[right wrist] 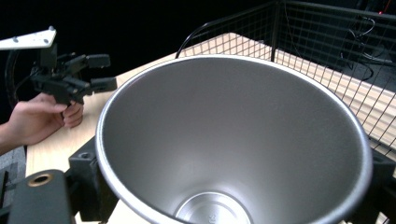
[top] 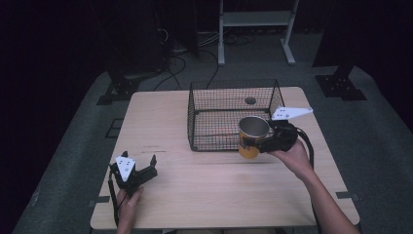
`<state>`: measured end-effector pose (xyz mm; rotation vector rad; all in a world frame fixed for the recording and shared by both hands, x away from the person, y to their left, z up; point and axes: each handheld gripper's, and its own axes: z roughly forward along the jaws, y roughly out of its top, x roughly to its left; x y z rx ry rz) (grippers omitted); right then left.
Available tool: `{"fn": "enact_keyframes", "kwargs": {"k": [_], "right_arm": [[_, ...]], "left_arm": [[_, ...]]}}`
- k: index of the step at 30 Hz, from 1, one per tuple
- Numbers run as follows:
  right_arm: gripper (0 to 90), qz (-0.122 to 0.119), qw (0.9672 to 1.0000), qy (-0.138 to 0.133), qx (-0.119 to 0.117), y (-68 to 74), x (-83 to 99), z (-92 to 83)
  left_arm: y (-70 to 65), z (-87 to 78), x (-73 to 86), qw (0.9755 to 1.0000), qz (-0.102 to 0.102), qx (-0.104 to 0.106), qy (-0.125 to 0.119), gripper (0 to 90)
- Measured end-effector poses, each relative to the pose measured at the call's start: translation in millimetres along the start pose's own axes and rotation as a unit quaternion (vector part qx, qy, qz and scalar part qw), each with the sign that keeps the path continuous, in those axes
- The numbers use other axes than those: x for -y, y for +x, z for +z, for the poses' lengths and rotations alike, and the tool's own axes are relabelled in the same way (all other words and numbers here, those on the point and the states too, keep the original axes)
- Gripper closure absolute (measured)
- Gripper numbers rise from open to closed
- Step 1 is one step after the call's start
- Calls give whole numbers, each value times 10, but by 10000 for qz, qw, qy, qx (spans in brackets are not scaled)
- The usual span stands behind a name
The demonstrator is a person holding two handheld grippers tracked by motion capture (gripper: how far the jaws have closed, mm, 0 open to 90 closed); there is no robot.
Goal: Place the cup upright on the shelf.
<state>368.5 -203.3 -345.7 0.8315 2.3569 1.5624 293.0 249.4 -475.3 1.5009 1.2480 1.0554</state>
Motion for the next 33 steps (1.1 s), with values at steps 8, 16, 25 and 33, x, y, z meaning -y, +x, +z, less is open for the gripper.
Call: {"fn": "enact_keyframes", "kwargs": {"k": [8,16,25,33], "right_arm": [[126,-19,10000,65,65,-160,-265,71],[125,-12,9999,148,25,-313,-495,229],[125,-9,9994,341,3,-469,-637,441],[125,35,9988,480,132,-622,-698,559]], "left_arm": [[2,1,0,10000,0,4,-1,8],[0,1,0,10000,-1,5,-5,8],[1,-2,0,10000,0,13,-9,8],[3,-2,0,10000,-9,14,-9,8]]}}
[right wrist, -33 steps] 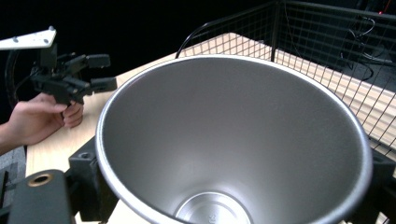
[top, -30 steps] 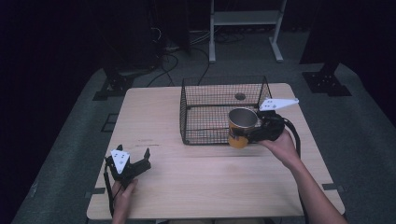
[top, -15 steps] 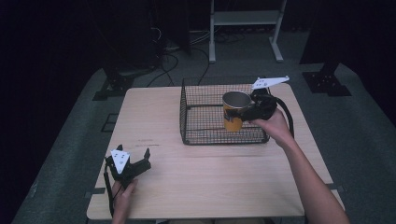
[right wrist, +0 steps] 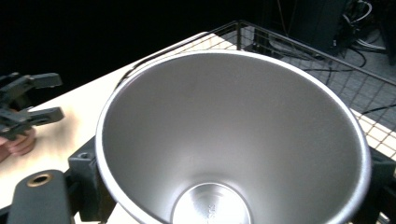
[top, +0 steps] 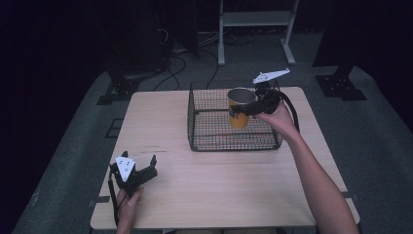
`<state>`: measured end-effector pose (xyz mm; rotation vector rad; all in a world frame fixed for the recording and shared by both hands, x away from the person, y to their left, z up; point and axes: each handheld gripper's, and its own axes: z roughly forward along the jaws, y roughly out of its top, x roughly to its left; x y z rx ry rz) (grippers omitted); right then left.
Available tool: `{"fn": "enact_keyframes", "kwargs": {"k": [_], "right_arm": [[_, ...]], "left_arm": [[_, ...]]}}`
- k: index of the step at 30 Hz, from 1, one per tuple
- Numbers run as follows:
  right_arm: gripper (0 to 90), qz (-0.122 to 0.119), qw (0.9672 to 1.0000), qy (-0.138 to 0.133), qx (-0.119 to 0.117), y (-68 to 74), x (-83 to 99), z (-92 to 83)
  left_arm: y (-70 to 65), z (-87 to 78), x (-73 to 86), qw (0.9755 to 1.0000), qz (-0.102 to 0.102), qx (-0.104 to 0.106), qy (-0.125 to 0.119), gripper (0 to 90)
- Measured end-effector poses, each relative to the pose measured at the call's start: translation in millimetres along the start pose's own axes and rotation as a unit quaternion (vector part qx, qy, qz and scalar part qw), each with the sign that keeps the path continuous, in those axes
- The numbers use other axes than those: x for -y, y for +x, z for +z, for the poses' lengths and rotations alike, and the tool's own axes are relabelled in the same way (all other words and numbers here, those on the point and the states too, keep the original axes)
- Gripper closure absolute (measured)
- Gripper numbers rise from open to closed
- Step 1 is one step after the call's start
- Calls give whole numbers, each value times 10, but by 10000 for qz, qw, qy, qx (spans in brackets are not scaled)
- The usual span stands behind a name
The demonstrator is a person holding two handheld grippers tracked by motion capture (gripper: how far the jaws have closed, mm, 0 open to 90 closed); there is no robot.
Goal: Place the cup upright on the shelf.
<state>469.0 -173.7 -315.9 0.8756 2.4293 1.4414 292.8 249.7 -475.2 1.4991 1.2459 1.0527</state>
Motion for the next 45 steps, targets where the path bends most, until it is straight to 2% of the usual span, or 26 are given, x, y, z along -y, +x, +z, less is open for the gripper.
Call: {"fn": "enact_keyframes", "kwargs": {"k": [4,8,23,31,38,45], "right_arm": [[125,90,9999,43,17,-69,-9,54],[124,52,9999,127,68,-119,1,133],[124,210,9990,389,118,-273,35,454],[124,253,9987,446,43,-281,56,616],[124,281,9987,411,71,-274,57,714],[124,291,9974,644,163,-332,110,837]], "left_arm": [[0,0,0,10000,-7,-1,-7,8],[2,-1,0,10000,-17,0,-6,8],[5,-1,1,10000,-27,3,-16,8],[6,-4,0,10000,-33,6,-10,8],[5,-3,1,10000,-30,1,-11,8],[7,-4,1,10000,-33,6,-18,8]]}}
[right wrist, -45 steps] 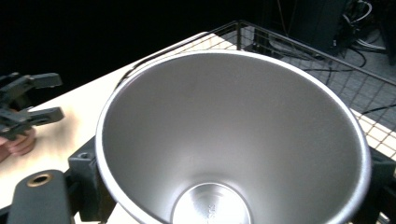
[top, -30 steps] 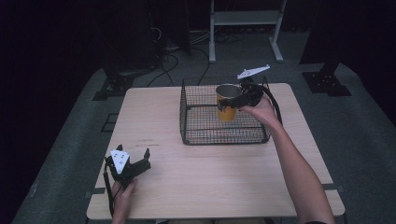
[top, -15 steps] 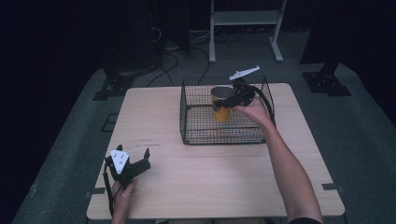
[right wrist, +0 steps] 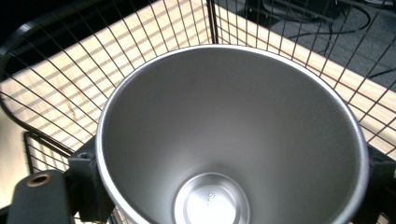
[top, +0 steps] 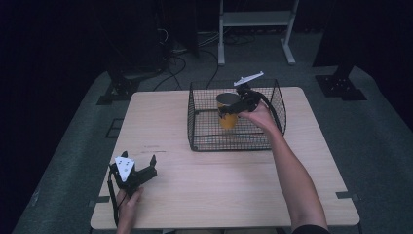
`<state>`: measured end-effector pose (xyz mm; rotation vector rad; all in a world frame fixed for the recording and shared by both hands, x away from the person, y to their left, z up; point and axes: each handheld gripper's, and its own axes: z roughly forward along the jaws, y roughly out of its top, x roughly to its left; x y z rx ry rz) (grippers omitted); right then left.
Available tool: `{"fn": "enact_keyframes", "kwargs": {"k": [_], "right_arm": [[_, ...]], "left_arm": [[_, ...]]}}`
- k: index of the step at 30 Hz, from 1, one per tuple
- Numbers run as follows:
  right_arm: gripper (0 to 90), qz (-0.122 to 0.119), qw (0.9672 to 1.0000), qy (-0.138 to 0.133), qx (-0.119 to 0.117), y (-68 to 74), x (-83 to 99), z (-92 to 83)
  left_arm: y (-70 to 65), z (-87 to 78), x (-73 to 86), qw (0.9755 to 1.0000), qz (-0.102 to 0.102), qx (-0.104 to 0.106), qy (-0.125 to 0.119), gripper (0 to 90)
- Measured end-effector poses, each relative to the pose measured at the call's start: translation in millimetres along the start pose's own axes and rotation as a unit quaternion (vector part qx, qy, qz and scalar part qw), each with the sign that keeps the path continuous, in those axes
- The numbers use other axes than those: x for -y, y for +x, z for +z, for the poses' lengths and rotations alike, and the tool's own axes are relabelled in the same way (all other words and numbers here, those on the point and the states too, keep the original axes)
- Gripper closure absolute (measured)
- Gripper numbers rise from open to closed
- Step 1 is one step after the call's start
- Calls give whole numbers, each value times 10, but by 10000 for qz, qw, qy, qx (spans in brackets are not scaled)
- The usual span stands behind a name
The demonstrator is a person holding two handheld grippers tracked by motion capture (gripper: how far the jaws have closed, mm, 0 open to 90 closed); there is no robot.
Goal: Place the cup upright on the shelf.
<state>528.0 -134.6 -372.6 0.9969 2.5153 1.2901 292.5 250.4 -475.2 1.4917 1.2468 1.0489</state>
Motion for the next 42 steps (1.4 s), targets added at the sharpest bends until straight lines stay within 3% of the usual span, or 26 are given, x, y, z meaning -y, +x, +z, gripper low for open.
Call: {"fn": "enact_keyframes", "kwargs": {"k": [18,27,42], "right_arm": [[124,-16,9993,299,244,-128,41,170],[122,-17,9990,361,249,-125,64,232],[117,-218,9973,621,312,-62,84,282]], "left_arm": [[8,-1,-1,10000,-23,6,6,8],[13,-3,0,10000,-37,13,1,8],[12,-4,0,10000,-28,14,-7,8]]}}
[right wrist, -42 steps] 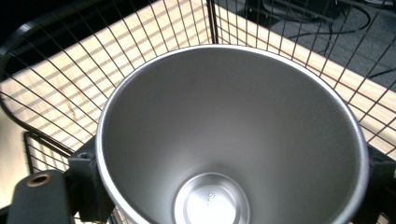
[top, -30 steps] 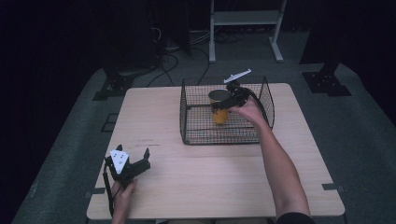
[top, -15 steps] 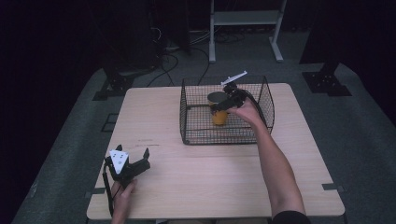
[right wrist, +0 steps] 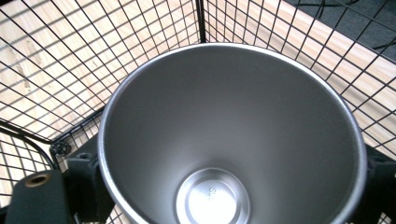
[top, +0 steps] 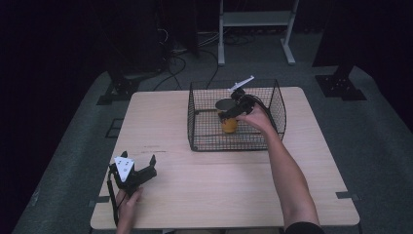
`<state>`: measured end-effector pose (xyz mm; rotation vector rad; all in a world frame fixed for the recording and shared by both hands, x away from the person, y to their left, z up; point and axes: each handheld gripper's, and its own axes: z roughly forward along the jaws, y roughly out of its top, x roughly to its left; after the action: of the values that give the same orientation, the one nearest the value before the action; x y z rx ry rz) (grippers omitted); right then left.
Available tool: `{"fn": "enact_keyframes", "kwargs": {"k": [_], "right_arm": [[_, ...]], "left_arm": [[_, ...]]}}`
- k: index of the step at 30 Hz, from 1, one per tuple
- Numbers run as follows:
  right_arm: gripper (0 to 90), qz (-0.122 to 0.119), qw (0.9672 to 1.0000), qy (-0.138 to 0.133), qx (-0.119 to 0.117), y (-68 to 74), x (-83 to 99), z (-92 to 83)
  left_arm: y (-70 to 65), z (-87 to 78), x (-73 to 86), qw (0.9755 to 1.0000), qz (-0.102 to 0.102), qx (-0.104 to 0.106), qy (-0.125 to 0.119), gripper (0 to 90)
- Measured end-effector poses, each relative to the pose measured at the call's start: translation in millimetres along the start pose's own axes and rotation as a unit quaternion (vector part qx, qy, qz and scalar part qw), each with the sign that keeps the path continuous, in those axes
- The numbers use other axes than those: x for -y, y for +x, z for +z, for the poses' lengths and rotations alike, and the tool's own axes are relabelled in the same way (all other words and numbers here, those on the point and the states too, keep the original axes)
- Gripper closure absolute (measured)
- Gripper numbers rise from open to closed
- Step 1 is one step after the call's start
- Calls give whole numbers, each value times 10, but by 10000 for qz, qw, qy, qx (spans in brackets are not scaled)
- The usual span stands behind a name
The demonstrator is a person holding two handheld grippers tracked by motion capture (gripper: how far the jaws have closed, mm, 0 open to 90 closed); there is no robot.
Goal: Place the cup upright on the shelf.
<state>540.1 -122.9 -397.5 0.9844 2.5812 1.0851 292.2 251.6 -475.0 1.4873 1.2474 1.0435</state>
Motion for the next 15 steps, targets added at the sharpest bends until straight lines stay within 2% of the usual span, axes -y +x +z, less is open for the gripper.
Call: {"fn": "enact_keyframes", "kwargs": {"k": [15], "right_arm": [[83,-73,10000,8,-15,31,1,-28]], "left_arm": [[1,-2,0,10000,0,9,-8,8]]}}
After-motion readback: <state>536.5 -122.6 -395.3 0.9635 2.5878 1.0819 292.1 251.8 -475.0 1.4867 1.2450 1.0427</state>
